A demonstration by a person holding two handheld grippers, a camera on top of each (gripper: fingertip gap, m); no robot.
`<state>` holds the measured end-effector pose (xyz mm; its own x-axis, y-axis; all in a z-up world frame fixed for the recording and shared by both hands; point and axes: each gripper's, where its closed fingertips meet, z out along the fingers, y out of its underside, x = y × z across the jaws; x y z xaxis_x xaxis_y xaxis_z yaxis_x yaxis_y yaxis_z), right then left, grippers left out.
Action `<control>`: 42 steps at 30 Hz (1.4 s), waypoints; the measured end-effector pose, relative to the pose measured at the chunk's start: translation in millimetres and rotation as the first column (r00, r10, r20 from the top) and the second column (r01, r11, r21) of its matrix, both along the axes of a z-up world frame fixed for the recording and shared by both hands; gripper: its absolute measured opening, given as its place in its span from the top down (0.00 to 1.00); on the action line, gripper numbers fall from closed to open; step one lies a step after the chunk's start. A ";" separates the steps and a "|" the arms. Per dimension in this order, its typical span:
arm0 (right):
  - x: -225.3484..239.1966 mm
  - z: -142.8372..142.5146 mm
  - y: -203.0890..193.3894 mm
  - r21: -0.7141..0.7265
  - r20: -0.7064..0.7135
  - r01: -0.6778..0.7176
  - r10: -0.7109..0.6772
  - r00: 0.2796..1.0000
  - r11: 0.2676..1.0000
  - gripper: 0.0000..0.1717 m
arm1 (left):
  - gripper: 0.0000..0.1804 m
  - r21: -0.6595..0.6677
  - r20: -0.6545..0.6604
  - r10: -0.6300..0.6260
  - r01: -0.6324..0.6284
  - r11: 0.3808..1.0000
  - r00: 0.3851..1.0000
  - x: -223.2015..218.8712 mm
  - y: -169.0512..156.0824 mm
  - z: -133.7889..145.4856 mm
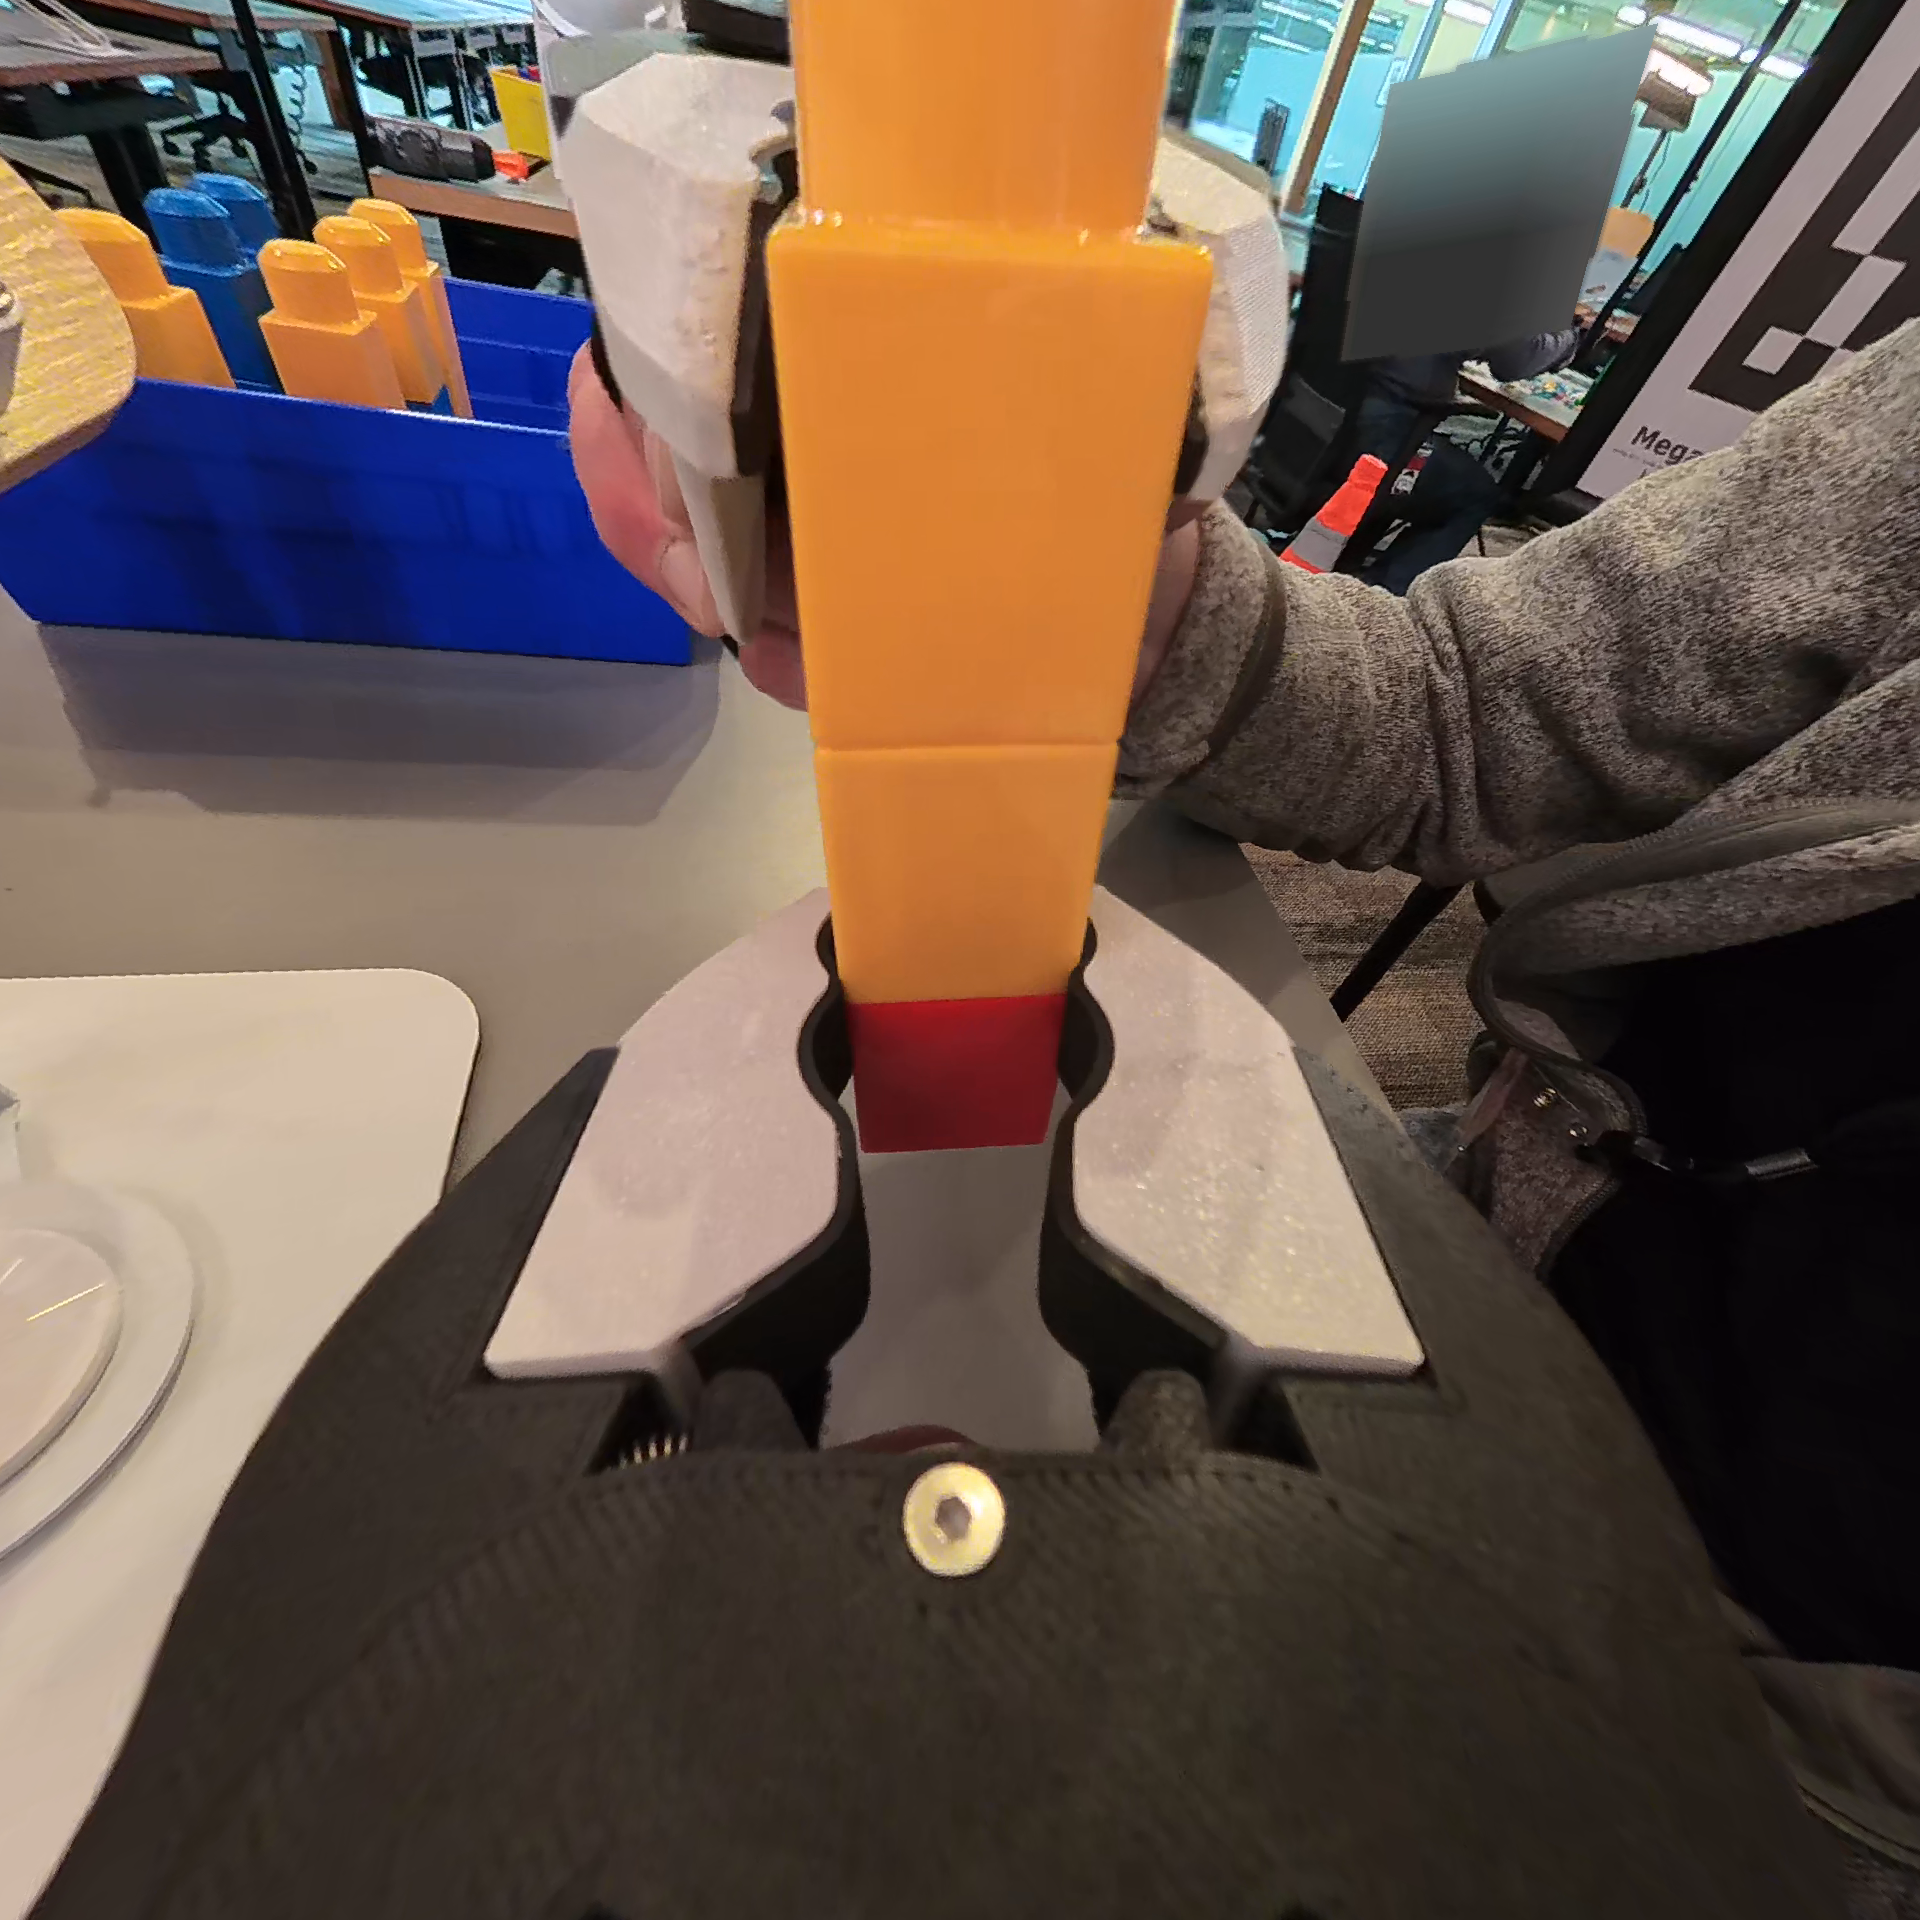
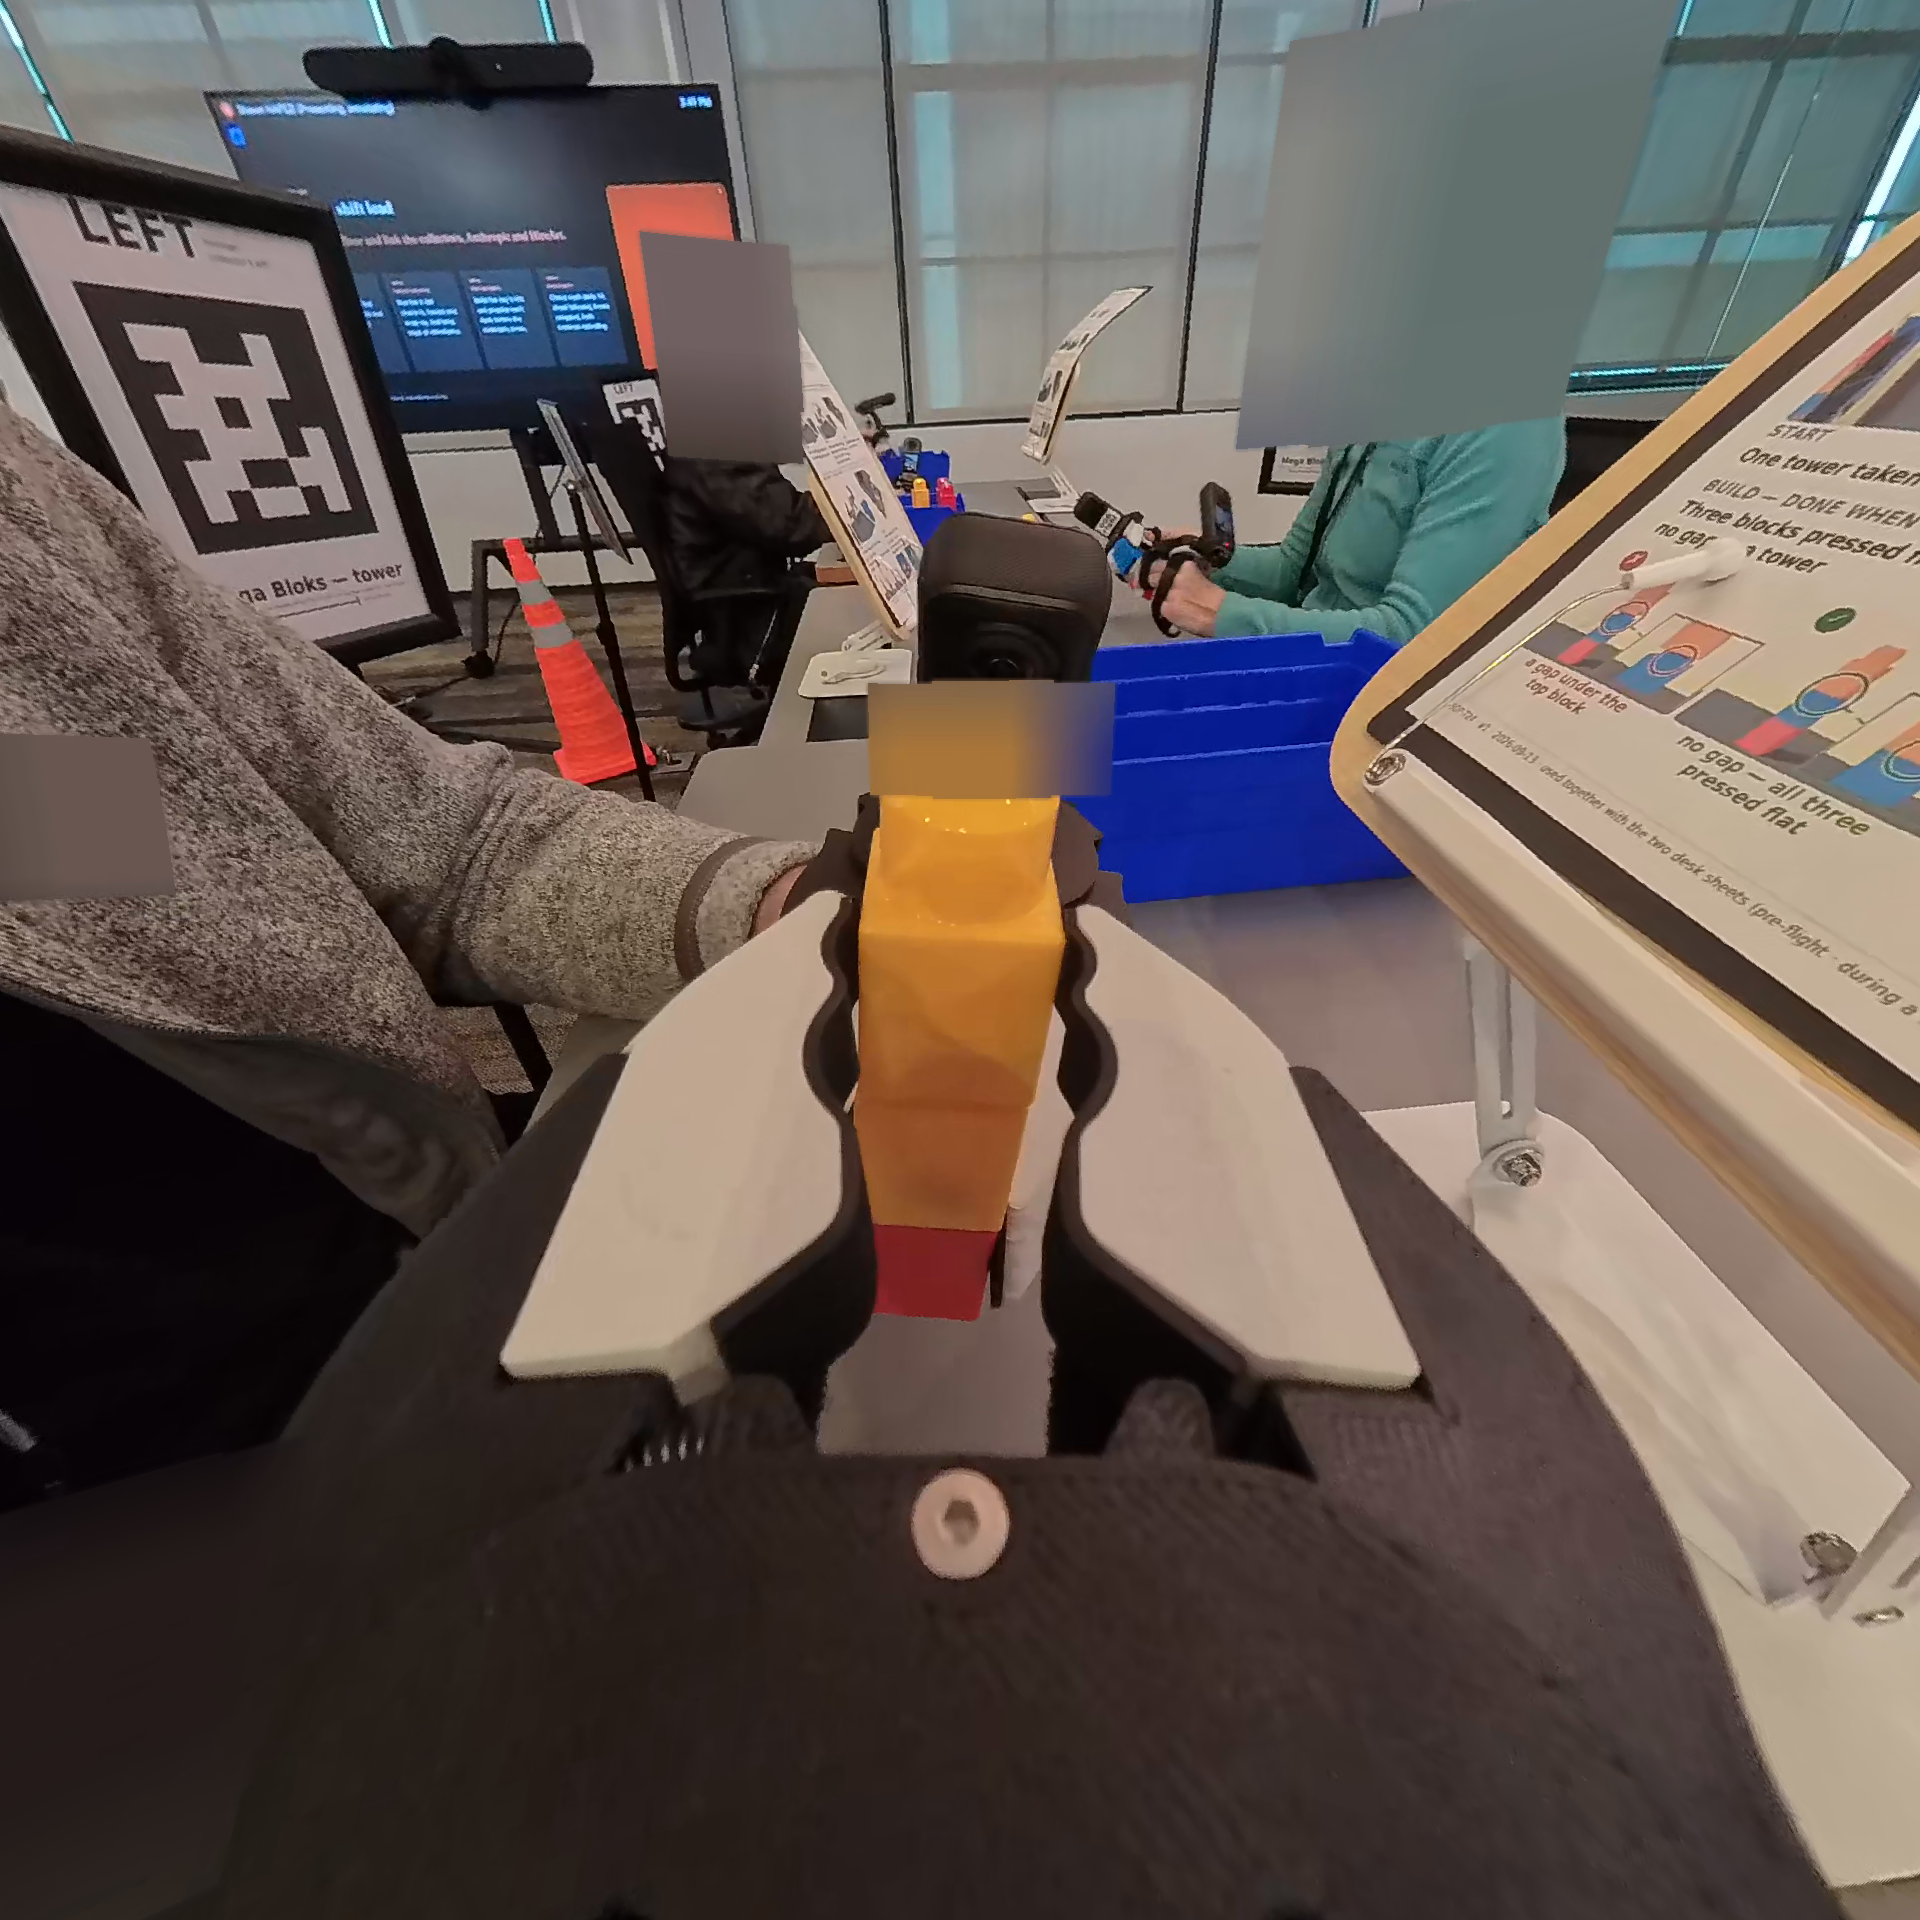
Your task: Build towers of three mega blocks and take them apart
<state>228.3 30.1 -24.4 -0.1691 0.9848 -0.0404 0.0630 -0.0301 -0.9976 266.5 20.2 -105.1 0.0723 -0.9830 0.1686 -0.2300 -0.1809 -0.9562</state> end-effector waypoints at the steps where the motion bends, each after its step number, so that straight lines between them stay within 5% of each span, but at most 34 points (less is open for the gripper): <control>1: 0.2 0.0 -0.1 0.000 0.001 -0.003 0.003 1.000 1.000 0.78 | 0.80 -0.002 0.002 0.001 -0.001 1.000 1.000 0.2 0.2 -0.1; 8: -2.1 -0.1 3.5 0.003 -0.003 0.024 -0.024 1.000 1.000 0.78 | 0.80 0.001 0.009 0.022 -0.022 1.000 1.000 -1.5 4.4 -0.5; 16: -2.0 -12.7 4.9 0.017 0.060 0.042 -0.043 0.997 0.999 0.68 | 0.80 -0.014 0.055 0.038 -0.037 0.999 0.998 -4.9 7.7 7.3; 30: -1.6 0.0 -0.6 0.072 0.047 0.072 -0.076 0.996 0.995 0.79 | 0.79 0.013 -0.016 0.006 -0.006 1.000 1.000 3.0 0.9 -6.0; 32: 1.6 2.6 1.7 0.089 0.044 0.097 -0.101 0.994 0.991 0.79 | 0.73 -0.012 0.000 0.016 -0.016 1.000 1.000 2.3 3.2 -6.3; 36: 23.1 17.2 13.2 0.092 0.018 0.165 -0.167 0.986 0.982 0.79 | 0.73 -0.025 -0.012 0.040 -0.040 0.999 0.999 -2.5 9.6 -12.7; 42: 97.6 55.2 51.6 0.108 -0.050 0.396 -0.392 0.918 0.912 0.79 | 0.88 -0.033 -0.081 0.054 -0.057 0.998 0.995 -5.6 14.5 -32.2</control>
